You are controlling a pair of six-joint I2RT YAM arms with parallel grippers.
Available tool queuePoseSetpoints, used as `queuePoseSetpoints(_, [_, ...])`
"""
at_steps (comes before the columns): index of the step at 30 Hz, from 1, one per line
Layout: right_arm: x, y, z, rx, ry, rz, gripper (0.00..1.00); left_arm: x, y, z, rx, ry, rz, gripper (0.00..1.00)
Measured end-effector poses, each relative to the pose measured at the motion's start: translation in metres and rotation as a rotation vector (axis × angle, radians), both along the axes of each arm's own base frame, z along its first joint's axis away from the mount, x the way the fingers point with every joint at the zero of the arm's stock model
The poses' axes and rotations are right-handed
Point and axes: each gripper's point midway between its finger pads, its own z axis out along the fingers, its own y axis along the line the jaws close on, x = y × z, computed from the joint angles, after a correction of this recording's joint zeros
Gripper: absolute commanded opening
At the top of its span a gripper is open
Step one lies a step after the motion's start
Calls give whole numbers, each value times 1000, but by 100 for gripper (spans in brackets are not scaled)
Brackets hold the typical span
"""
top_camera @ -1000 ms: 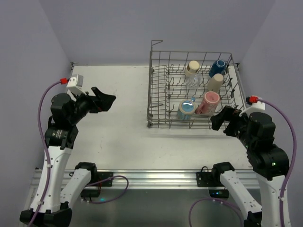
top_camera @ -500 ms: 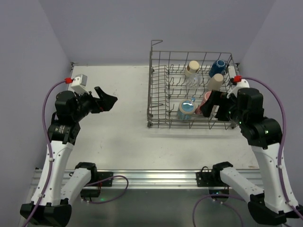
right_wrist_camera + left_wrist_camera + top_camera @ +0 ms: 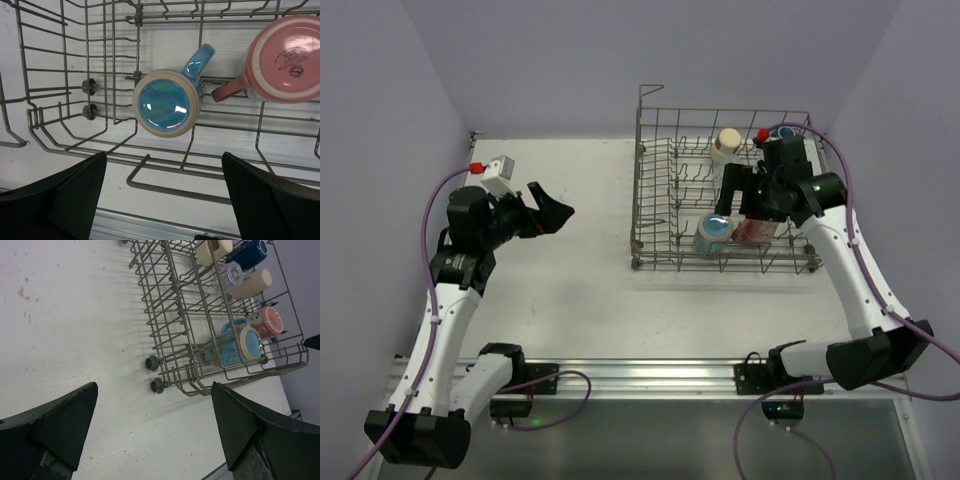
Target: Unload the cups from the dish rack
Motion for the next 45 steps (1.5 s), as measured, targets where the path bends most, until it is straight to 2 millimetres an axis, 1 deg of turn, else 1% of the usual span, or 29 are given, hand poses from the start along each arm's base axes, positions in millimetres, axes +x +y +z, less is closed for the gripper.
queuePoseSetpoints(5, [10,9,-20,-13,49,16,99,-1,-2,2,-5,-7,-16,99])
queuePoseSetpoints(11, [20,31,-48,-46,104,44,99,-3,-5,2,-10,-8,-33,99])
queuePoseSetpoints(14, [22,36,-62,-63,126,44,99,-3,-5,2,-6,-11,-39,99])
queuePoseSetpoints(16, [22,34,-70,-76,139,27,99,-3,-5,3,-1,-16,-41,99])
queuePoseSetpoints(21, [25,24,-82,-116,141,-17,99,-4,-5,3,1,-17,-42,99])
queuePoseSetpoints(25, [26,21,-90,-137,151,-28,99,-4,-5,-4,2,-4,-48,99])
queuePoseSetpoints(30, [30,24,-104,-139,172,-26,99,-5,-6,-9,4,8,-53,99])
queuePoseSetpoints(34, [33,26,-106,-133,165,-26,99,-5,-6,-10,3,10,-54,99])
queuePoseSetpoints(39, [36,27,-115,-140,181,-29,99,-4,-6,-11,3,11,-54,99])
queuePoseSetpoints(45, [35,28,-122,-142,189,-42,99,-3,-6,-13,4,17,-54,99])
